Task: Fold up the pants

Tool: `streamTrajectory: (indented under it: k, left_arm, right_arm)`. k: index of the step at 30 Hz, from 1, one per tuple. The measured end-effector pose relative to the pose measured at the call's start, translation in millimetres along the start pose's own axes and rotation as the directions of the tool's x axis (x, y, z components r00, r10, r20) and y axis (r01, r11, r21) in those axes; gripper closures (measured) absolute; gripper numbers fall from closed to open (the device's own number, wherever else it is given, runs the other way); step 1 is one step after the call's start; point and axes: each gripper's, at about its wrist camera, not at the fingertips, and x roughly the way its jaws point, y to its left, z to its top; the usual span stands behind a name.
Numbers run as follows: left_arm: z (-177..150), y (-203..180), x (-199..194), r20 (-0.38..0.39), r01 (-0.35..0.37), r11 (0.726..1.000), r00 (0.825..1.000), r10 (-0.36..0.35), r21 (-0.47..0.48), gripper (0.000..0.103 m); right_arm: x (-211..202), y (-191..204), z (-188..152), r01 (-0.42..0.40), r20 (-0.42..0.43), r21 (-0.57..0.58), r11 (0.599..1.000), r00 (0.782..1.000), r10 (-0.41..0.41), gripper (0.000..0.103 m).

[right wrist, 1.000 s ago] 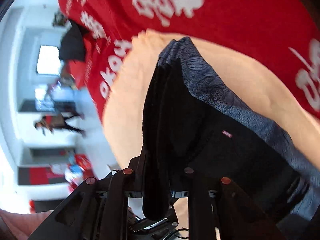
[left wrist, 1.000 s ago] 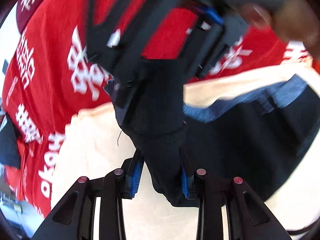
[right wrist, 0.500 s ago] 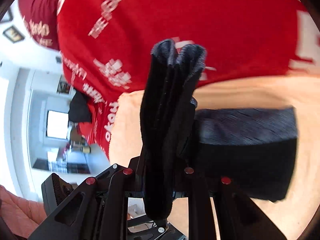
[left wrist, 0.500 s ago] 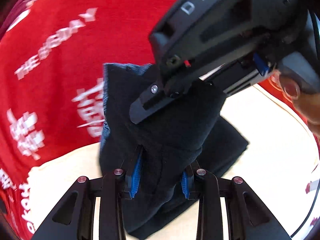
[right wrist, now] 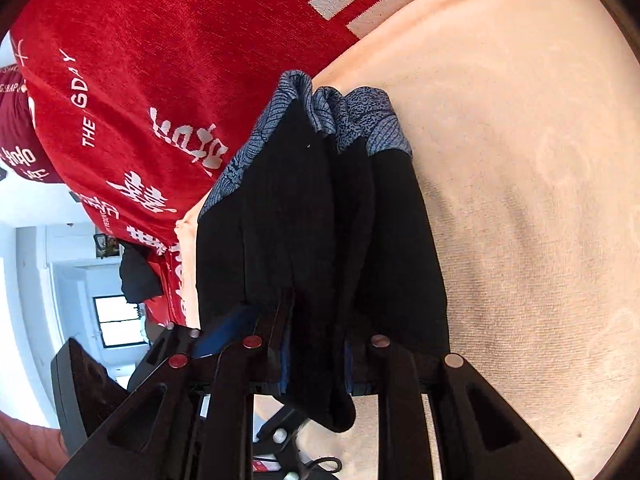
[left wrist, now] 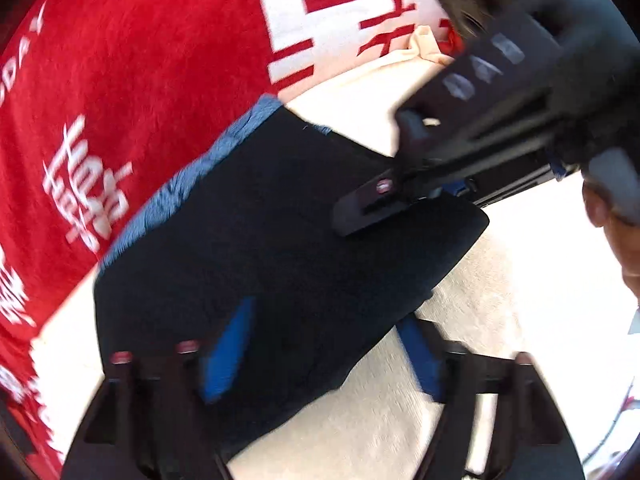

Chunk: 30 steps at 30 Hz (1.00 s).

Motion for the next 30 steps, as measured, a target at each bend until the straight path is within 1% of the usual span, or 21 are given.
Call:
streamTrajectory:
  k: [2,5,8,9,11,12,13,14,16,17,18,19,20,21,23,24,27,28,29,30]
  left_arm:
    - [-3.7,14.3,-9.8,-0.004,0.027,0.999,1.000,-0.027,-0.039,0.027]
    - [-12.9,38.0,-23.3,-0.012,0.063,0.991,0.998,-0.065,-0.120,0.027]
    - [-21.4,64.2,-32.8,-0.019,0.028,0.982,0.999,-0.032,-0.187,0.027]
    - [-23.7,75.3,-32.7,-0.025,0.024,0.976,0.999,-0.030,-0.217,0.027]
    - [-29.5,92.2,-35.2,-0.040,0.018,0.957,0.999,-0.031,-0.289,0.027]
    - [-33.7,98.7,-34.0,-0.049,0.020,0.947,0.998,-0.037,-0.321,0.027]
    - [-37.4,107.5,-31.9,-0.058,0.018,0.936,0.997,-0.040,-0.351,0.027]
    - [-40.5,115.6,-28.6,-0.071,0.012,0.925,0.997,-0.042,-0.379,0.027]
    - [-47.7,124.1,-24.0,-0.097,-0.011,0.910,0.995,-0.033,-0.414,0.027]
    - [-50.7,128.9,-22.3,-0.108,-0.025,0.905,0.994,-0.024,-0.426,0.027]
    - [-53.2,131.6,-21.9,-0.113,-0.030,0.901,0.993,-0.022,-0.433,0.027]
    - [-55.9,134.9,-20.7,-0.116,-0.031,0.896,0.993,-0.023,-0.443,0.027]
    - [-58.1,137.3,-18.9,-0.120,-0.029,0.891,0.992,-0.028,-0.453,0.027]
    - [-60.0,139.4,-17.2,-0.124,-0.027,0.887,0.992,-0.034,-0.461,0.027]
    - [-64.7,143.2,-9.2,-0.139,-0.017,0.879,0.989,-0.057,-0.476,0.027]
    - [-66.1,144.5,-4.8,-0.144,-0.013,0.876,0.988,-0.064,-0.482,0.027]
    - [-67.2,143.9,-0.1,-0.151,-0.017,0.877,0.987,-0.063,-0.480,0.026]
    - [-67.2,143.5,0.4,-0.151,-0.016,0.878,0.987,-0.064,-0.479,0.021]
    - [-67.3,143.4,1.3,-0.155,-0.013,0.877,0.985,-0.070,-0.481,0.019]
    - [-67.5,143.0,1.4,-0.159,-0.011,0.876,0.984,-0.075,-0.483,0.019]
  right_arm:
    - [-1.8,5.0,-1.4,0.036,0.001,-0.020,0.999,0.999,-0.036,0.081]
    - [-4.7,18.7,-4.2,0.123,-0.002,-0.063,0.990,0.992,-0.123,0.080]
    - [-8.7,29.5,-10.5,0.214,0.013,-0.111,0.971,0.977,-0.214,0.076]
    - [-9.3,30.7,-12.3,0.234,0.021,-0.119,0.965,0.972,-0.233,0.074]
    - [-11.8,34.5,-16.4,0.294,0.048,-0.127,0.947,0.956,-0.290,0.068]
    - [-16.0,33.5,-19.0,0.338,0.071,-0.127,0.933,0.941,-0.331,0.062]
    - [-18.7,38.1,-22.5,0.421,0.105,-0.135,0.897,0.906,-0.410,0.056]
    - [-19.3,43.9,-25.0,0.473,0.127,-0.141,0.870,0.880,-0.458,0.055]
    - [-29.4,49.6,-29.8,0.524,0.163,-0.132,0.842,0.849,-0.502,0.055]
    - [-34.0,53.3,-32.9,0.529,0.178,-0.125,0.840,0.844,-0.505,0.055]
    - [-38.4,57.2,-36.4,0.524,0.192,-0.118,0.843,0.845,-0.499,0.055]
    - [-42.9,59.3,-39.2,0.510,0.204,-0.116,0.852,0.852,-0.482,0.059]
    - [-46.5,63.6,-42.3,0.484,0.214,-0.121,0.867,0.865,-0.453,0.065]
    - [-46.8,71.6,-46.6,0.454,0.218,-0.141,0.880,0.881,-0.419,0.074]
    - [-35.5,84.7,-50.5,0.446,0.200,-0.187,0.875,0.890,-0.411,0.075]
    - [-28.5,87.4,-50.7,0.445,0.189,-0.203,0.872,0.892,-0.411,0.075]
    - [3.1,81.8,-45.5,0.467,0.117,-0.225,0.855,0.885,-0.452,0.075]
    - [13.6,72.2,-43.7,0.484,0.092,-0.209,0.850,0.875,-0.475,0.075]
    - [17.6,66.5,-42.9,0.484,0.078,-0.188,0.855,0.875,-0.478,0.075]
    - [18.0,62.6,-43.6,0.477,0.076,-0.166,0.863,0.879,-0.471,0.075]
